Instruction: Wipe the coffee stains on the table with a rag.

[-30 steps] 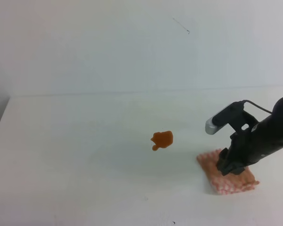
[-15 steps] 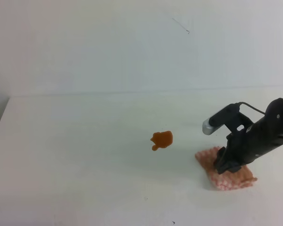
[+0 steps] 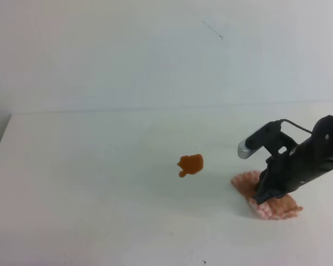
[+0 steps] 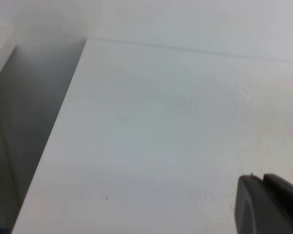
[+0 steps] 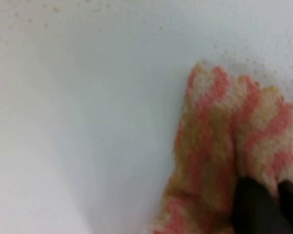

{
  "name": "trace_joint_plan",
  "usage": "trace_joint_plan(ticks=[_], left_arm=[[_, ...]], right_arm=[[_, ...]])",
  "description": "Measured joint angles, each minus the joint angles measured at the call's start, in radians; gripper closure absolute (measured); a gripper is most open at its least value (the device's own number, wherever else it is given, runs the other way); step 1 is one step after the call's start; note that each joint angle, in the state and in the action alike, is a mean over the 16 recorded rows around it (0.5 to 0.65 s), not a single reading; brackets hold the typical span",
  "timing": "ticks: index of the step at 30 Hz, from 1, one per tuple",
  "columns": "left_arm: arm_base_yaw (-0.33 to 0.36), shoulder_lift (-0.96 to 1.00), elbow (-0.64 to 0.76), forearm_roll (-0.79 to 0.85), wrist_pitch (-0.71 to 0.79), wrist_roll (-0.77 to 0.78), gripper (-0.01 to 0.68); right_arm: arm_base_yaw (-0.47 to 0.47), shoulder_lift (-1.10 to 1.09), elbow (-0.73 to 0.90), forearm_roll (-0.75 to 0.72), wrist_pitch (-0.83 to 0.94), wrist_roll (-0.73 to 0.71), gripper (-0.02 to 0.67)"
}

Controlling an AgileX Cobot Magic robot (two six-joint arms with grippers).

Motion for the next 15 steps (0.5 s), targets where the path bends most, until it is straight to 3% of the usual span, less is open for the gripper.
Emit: trace_joint_plan(ticks=[15], left_arm=[[0.000,0.002,0.000,0.000,0.000,0.000,0.673]], right_arm=[[0.000,-0.030,-0.061,0.045,0.059,-0.003,0.653]])
